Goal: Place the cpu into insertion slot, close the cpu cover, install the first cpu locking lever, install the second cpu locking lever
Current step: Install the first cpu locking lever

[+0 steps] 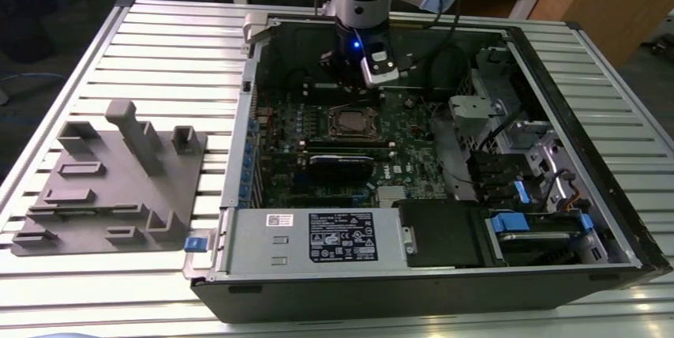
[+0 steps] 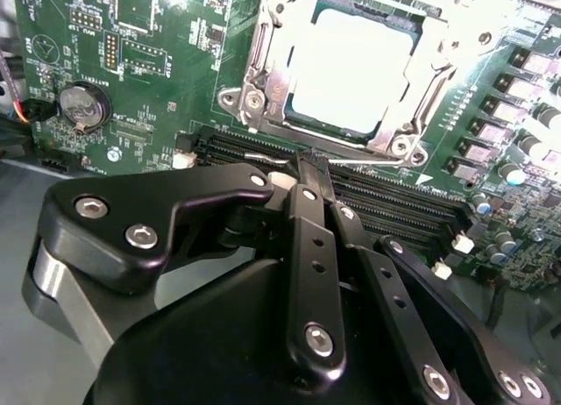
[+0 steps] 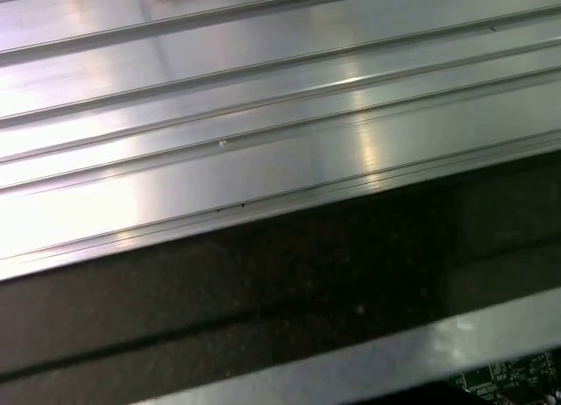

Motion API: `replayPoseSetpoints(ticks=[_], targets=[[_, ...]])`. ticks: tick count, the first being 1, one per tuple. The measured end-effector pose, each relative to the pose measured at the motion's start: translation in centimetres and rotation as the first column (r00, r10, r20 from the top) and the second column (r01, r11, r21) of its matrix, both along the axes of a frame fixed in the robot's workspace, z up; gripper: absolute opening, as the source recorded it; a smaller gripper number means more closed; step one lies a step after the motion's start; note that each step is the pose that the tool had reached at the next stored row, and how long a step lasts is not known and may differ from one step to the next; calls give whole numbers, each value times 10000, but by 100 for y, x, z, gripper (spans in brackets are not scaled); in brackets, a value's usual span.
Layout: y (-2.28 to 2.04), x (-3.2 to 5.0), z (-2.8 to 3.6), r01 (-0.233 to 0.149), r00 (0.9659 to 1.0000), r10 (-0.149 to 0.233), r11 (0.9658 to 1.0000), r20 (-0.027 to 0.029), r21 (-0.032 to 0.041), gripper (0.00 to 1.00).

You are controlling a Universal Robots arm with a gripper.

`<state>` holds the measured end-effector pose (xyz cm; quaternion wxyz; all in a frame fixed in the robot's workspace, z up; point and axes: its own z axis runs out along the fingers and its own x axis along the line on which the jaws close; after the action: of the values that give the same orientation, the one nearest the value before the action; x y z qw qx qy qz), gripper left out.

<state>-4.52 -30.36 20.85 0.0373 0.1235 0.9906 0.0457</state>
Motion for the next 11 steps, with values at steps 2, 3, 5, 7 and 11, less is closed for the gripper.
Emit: replayPoseSetpoints(ticks=[2,3,5,7,11], targets=[[0,0,-21,1,10000,-1,10000,3,-4,11],[0,-1,-26,2,10000,-2,10000,3,-37,11],[0,0,-33,1,10000,-1,10000,2,-70,11],[2,0,-38,0,10000,0,10000,1,-72,11],[23,12,-50,0,10000,0,10000,3,-73,11]])
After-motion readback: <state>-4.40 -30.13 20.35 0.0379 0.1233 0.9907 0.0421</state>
